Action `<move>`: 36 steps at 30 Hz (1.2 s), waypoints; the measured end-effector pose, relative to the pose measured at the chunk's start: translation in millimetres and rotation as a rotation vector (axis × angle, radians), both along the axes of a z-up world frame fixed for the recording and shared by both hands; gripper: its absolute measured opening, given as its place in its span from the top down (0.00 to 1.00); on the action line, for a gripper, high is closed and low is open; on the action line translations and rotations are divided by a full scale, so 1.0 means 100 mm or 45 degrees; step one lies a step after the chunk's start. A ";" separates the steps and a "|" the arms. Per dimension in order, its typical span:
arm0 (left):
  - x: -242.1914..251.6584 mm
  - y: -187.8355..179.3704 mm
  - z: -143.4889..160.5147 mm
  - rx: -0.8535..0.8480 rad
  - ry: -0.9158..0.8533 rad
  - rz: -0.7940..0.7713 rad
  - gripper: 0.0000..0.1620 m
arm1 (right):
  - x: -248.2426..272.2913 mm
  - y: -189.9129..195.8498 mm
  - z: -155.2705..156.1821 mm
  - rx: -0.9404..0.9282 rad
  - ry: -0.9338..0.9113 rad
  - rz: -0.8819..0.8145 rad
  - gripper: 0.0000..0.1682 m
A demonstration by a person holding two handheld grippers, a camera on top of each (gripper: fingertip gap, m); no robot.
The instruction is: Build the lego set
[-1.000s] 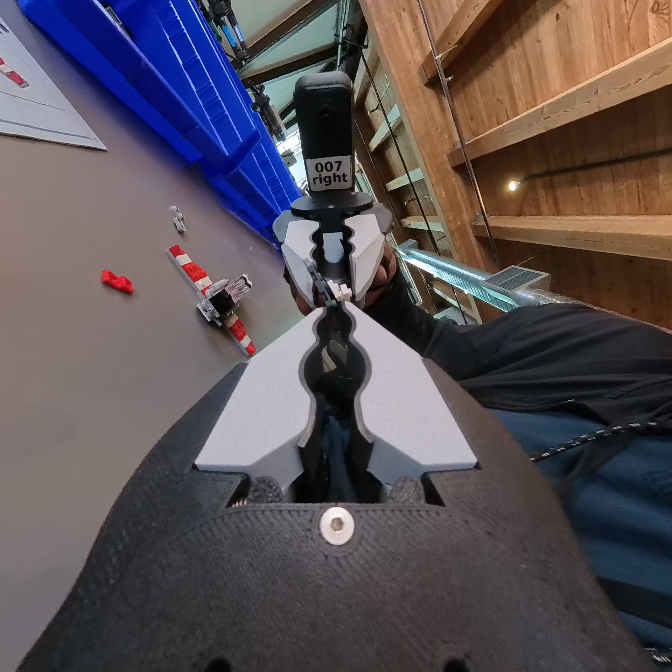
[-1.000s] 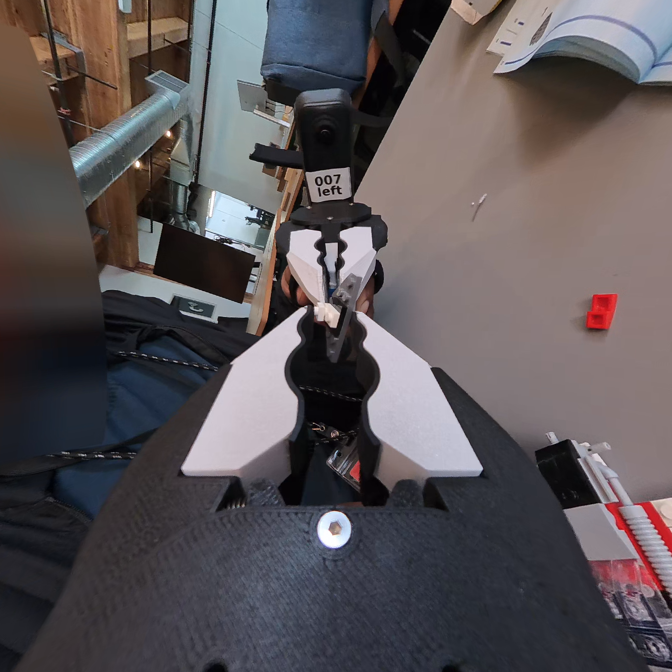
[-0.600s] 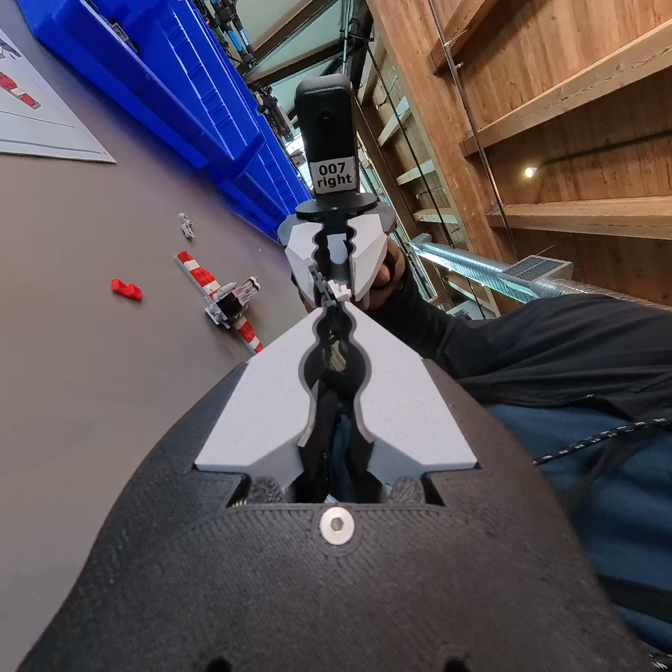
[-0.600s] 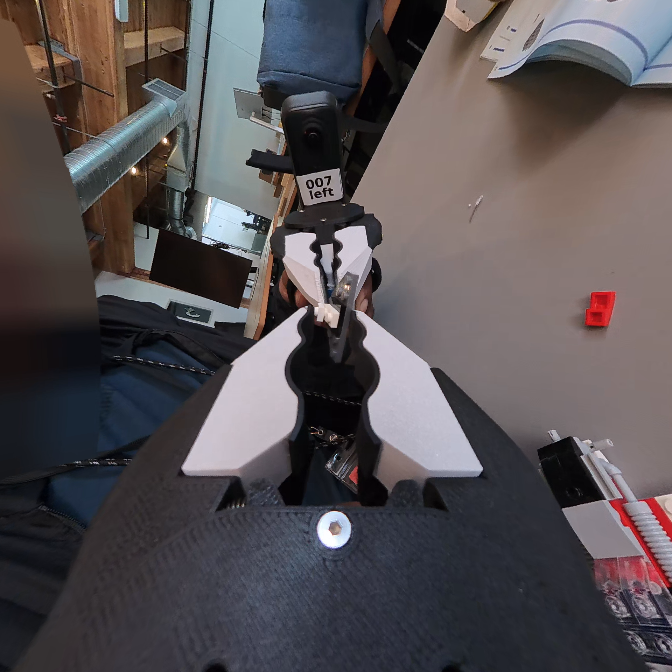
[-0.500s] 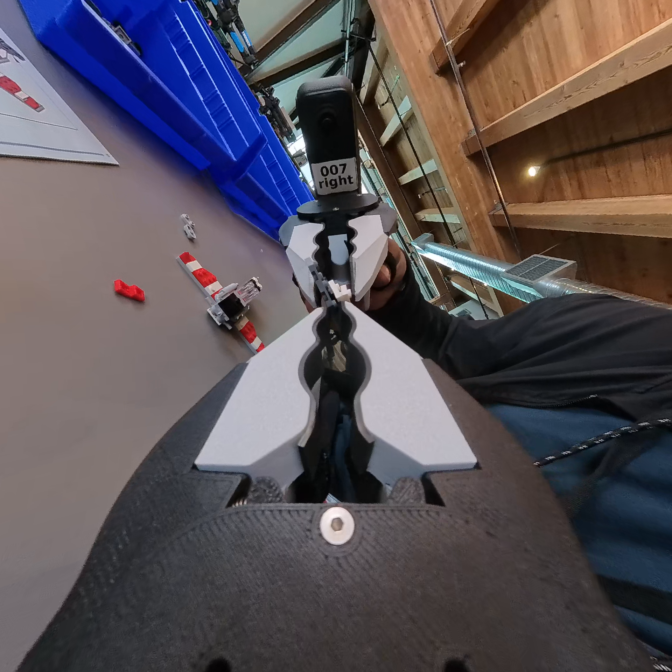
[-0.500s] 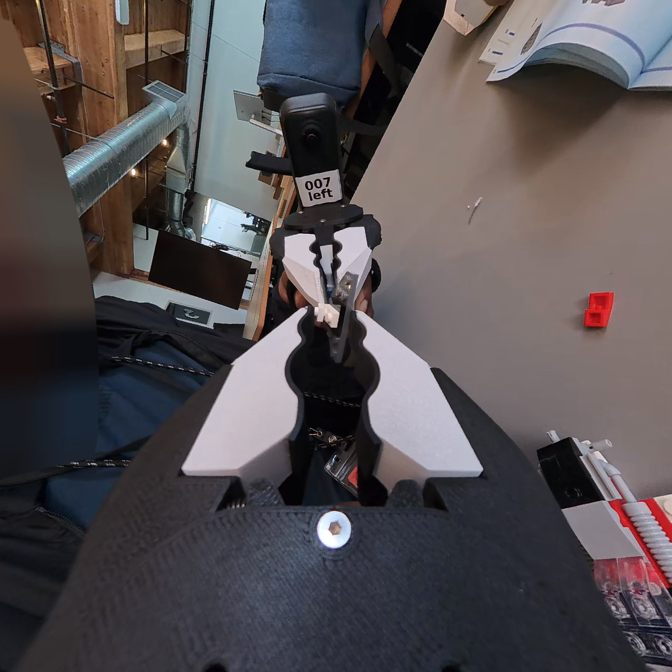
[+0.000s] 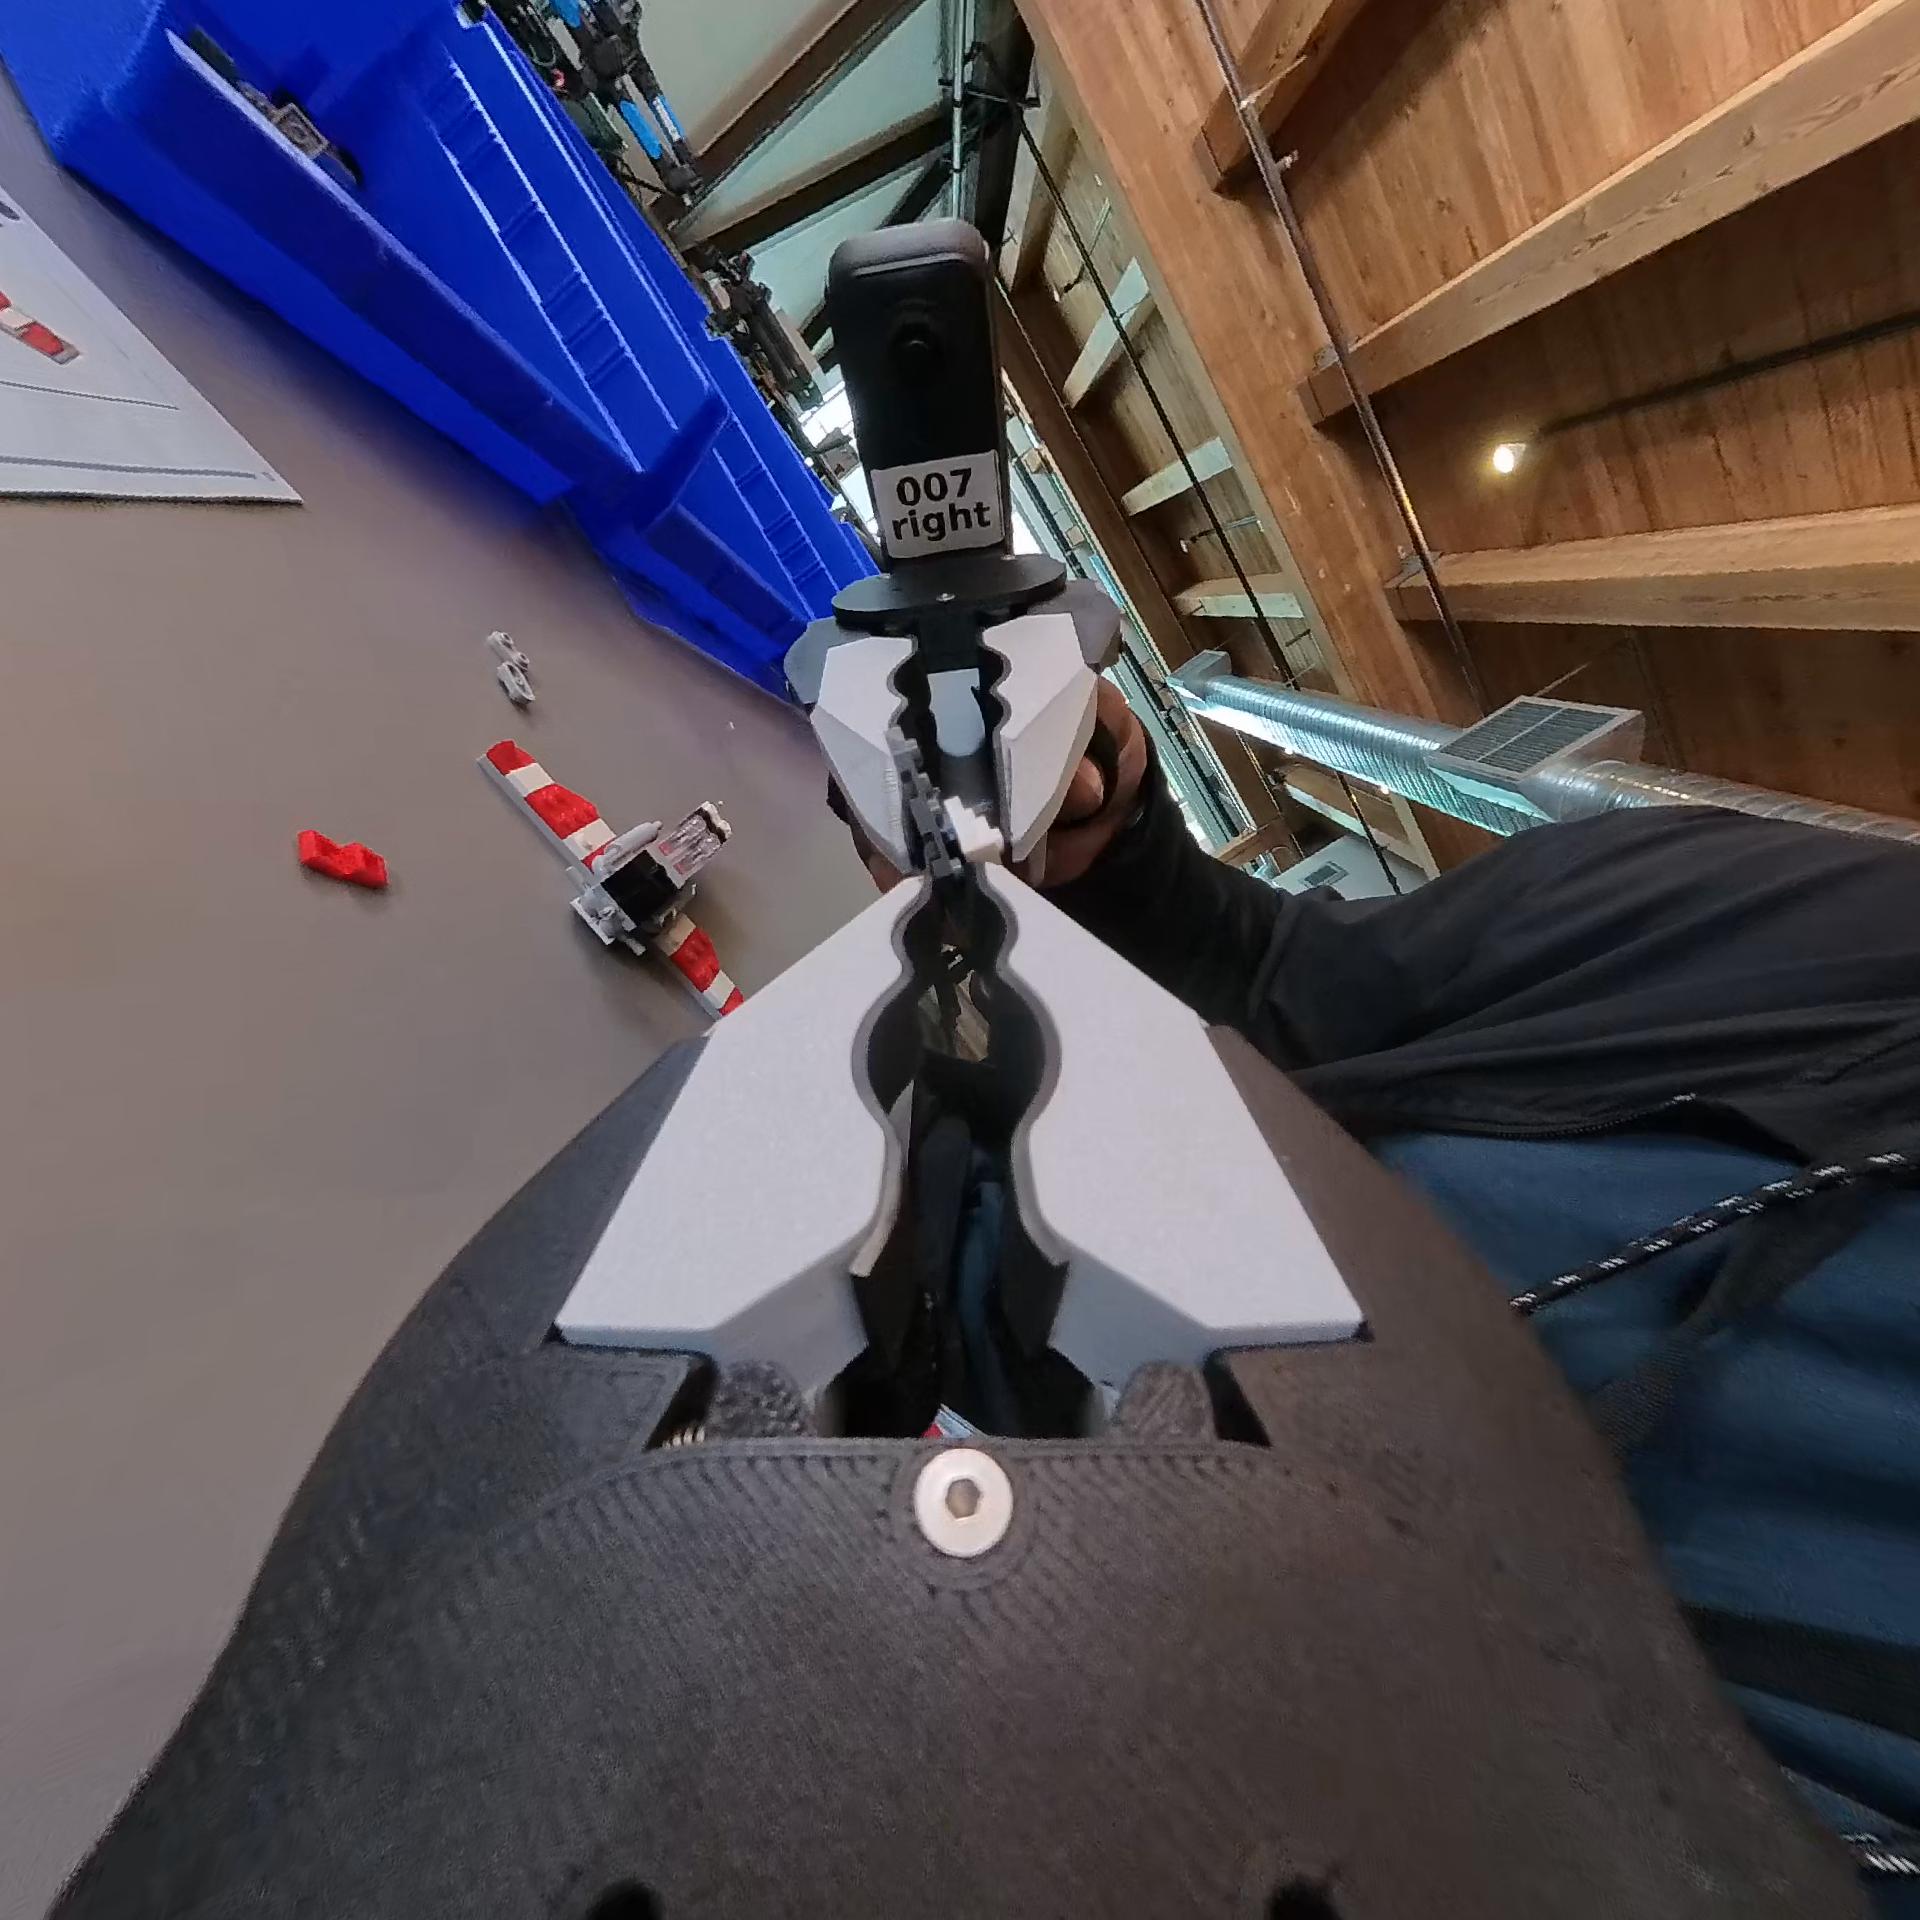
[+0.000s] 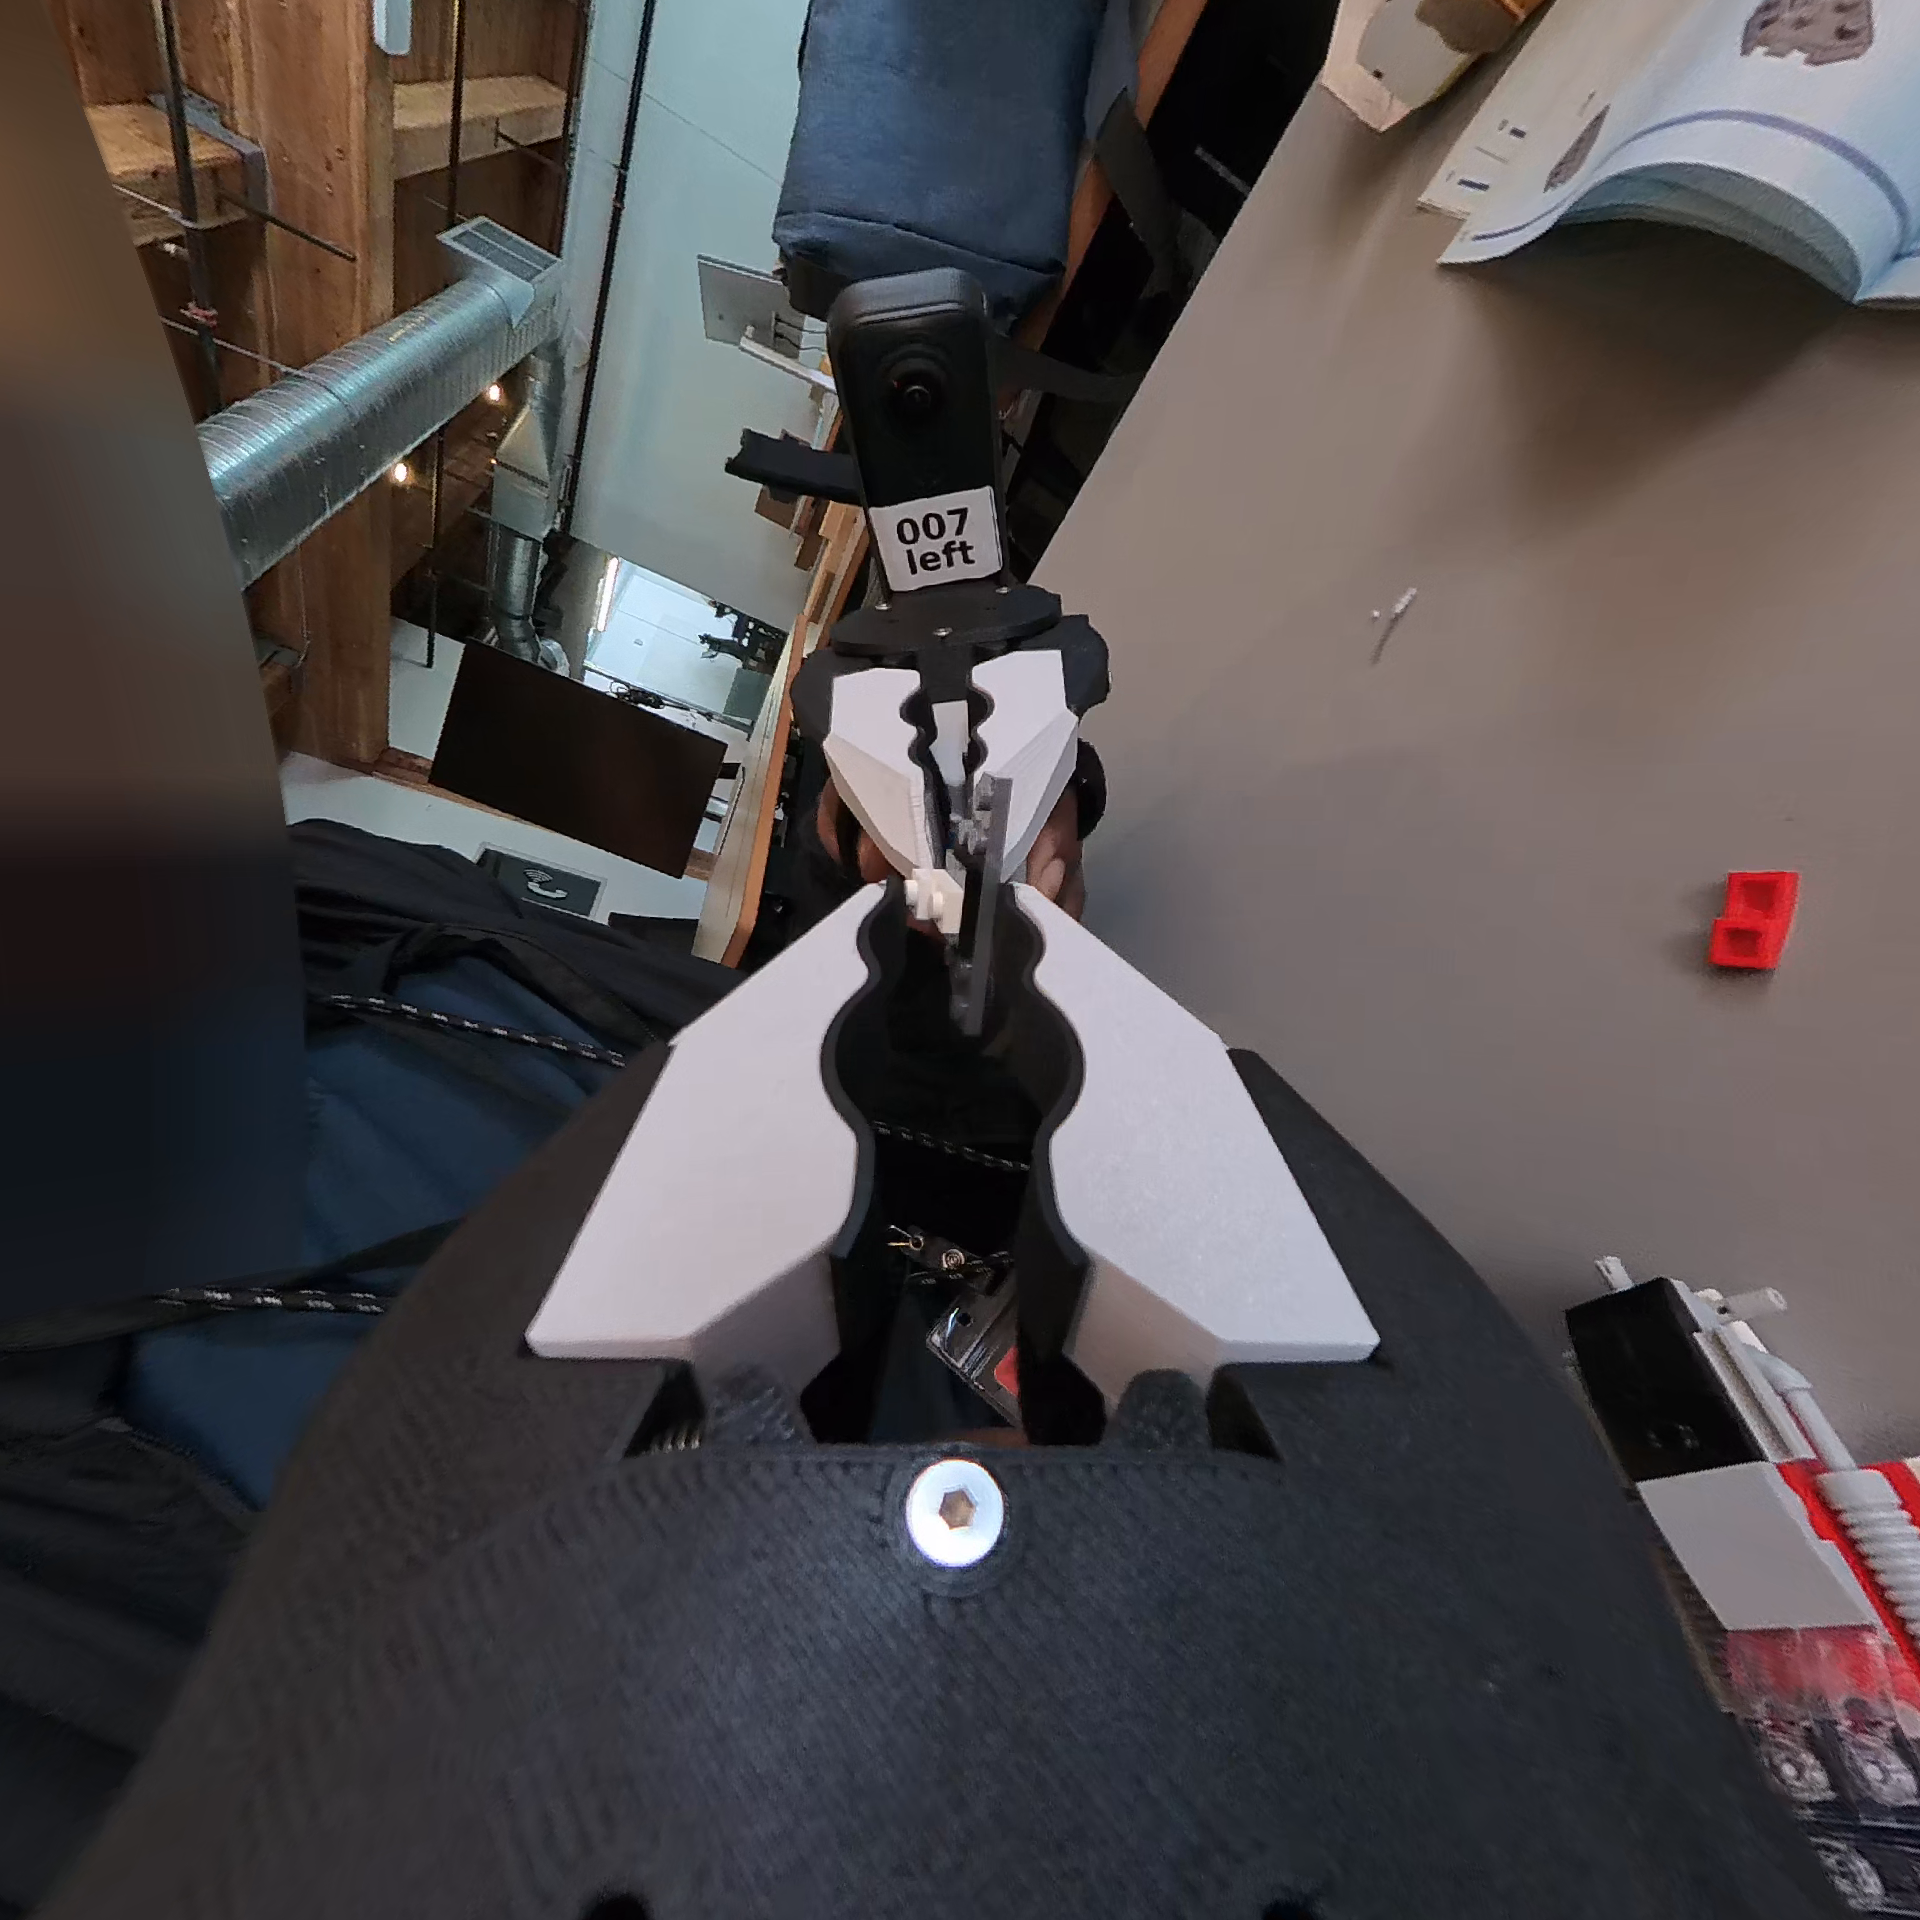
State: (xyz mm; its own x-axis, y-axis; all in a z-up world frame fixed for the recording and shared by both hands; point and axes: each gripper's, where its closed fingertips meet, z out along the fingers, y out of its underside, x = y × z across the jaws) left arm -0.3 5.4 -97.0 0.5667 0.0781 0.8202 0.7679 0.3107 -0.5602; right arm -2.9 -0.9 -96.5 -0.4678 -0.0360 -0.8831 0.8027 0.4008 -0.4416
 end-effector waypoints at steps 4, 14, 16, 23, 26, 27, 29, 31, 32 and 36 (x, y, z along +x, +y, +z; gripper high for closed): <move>0.01 0.00 0.03 0.004 0.023 -0.001 0.98 | 0.01 0.00 0.02 0.004 0.021 -0.002 0.90; -0.04 -0.02 0.07 0.091 -0.045 0.020 0.98 | -0.05 -0.01 0.07 -0.014 0.170 -0.073 0.88; -0.07 -0.05 0.06 0.108 -0.073 0.045 0.98 | -0.08 0.00 0.12 -0.038 0.243 -0.112 0.81; -0.19 -0.26 0.02 0.141 -0.121 0.165 0.98 | -0.06 0.06 0.22 -0.140 0.568 -0.308 0.72; -0.22 -0.29 0.06 0.172 -0.119 0.198 0.98 | 0.06 0.06 0.26 -0.257 0.640 -0.388 0.72; -0.23 -0.30 0.07 0.185 -0.118 0.208 0.98 | 0.09 0.05 0.25 -0.283 0.669 -0.424 0.72; -0.24 -0.32 0.10 0.209 -0.116 0.226 0.98 | 0.14 0.01 0.21 -0.316 0.723 -0.493 0.72; -0.26 -0.34 0.11 0.226 -0.119 0.242 0.97 | 0.18 -0.06 0.14 -0.322 0.804 -0.547 0.72; -0.27 -0.34 0.11 0.231 -0.122 0.251 0.97 | 0.20 -0.11 0.10 -0.310 0.857 -0.554 0.73; -0.30 -0.37 0.12 0.255 -0.138 0.289 0.98 | 0.23 -0.28 -0.03 -0.269 1.031 -0.585 0.73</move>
State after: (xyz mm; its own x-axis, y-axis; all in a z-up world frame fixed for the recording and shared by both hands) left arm -29.8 -31.8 -85.0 0.4619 0.0236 0.8866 0.7183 0.5764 -0.3896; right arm 19.9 -28.8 -99.0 -0.9422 0.1819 -0.2815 0.2810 -0.0292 -0.9593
